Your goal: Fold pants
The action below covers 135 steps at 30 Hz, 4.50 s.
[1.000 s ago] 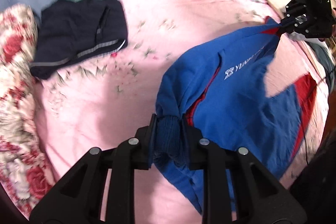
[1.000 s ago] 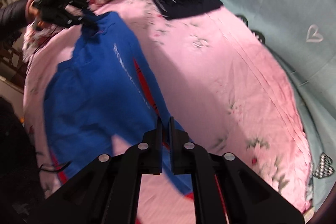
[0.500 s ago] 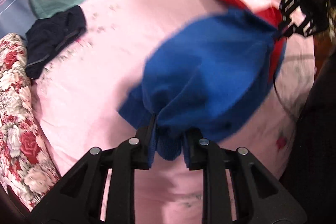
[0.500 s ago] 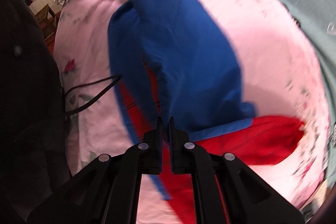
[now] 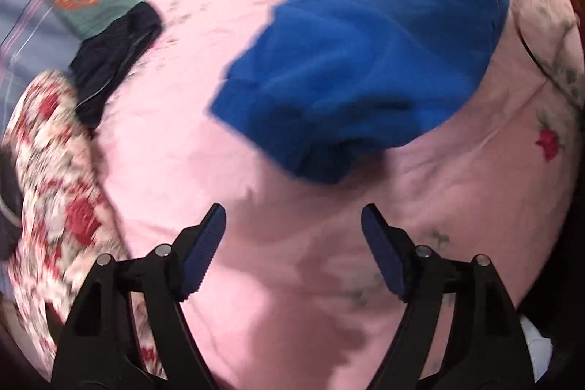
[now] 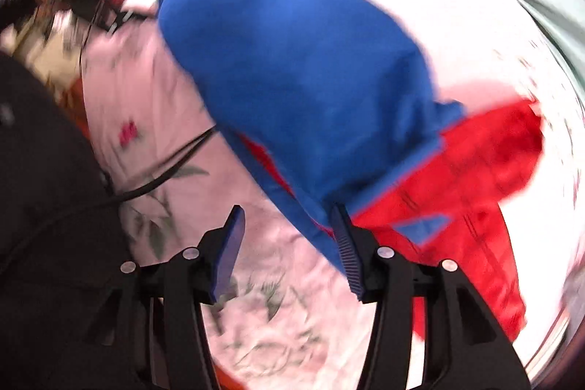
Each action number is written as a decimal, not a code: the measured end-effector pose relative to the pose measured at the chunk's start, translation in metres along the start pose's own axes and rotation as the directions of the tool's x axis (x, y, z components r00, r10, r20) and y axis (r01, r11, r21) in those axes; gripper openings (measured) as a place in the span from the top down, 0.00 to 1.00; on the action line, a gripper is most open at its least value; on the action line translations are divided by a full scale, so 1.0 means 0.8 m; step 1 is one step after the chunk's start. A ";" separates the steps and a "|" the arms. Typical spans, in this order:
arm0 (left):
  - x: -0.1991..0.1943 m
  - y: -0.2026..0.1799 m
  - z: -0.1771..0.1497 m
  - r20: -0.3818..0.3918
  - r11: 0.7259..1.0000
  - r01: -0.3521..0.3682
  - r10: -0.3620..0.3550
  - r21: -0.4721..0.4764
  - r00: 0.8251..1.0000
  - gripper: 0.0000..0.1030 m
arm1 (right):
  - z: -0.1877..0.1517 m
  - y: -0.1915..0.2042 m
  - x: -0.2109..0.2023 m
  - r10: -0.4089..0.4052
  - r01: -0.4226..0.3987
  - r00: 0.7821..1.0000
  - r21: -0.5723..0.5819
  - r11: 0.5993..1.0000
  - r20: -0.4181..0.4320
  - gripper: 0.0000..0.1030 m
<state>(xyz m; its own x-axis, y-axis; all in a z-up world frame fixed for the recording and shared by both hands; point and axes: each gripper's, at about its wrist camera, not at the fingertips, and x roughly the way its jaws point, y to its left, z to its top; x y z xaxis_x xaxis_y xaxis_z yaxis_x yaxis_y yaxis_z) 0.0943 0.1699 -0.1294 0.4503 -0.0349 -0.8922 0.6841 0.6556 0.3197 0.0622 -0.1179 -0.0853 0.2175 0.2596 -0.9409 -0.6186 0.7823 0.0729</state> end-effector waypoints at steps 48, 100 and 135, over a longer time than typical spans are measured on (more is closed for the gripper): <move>0.078 -0.063 0.172 -0.071 0.809 -0.013 -0.035 -0.587 0.997 0.19 | -0.248 -0.295 -0.105 -0.443 -0.226 0.815 0.909 0.350 0.373 0.88; -0.017 0.040 -0.060 -0.096 0.569 -0.168 0.154 -0.805 0.983 0.14 | 0.135 0.223 0.052 0.217 -0.070 0.935 -0.452 0.889 0.281 0.44; -0.056 0.039 0.057 0.295 0.676 0.171 0.072 -0.716 0.953 0.13 | 0.146 -0.042 0.010 0.185 -0.263 0.938 0.257 0.930 0.294 0.49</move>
<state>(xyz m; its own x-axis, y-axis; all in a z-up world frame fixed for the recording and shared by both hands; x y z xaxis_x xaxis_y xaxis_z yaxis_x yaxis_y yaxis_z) 0.1217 0.1576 -0.0650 0.6475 -0.2090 -0.7329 0.1287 0.9778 -0.1651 0.1728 -0.0757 -0.0562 0.3115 0.5541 -0.7719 -0.4383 0.8046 0.4007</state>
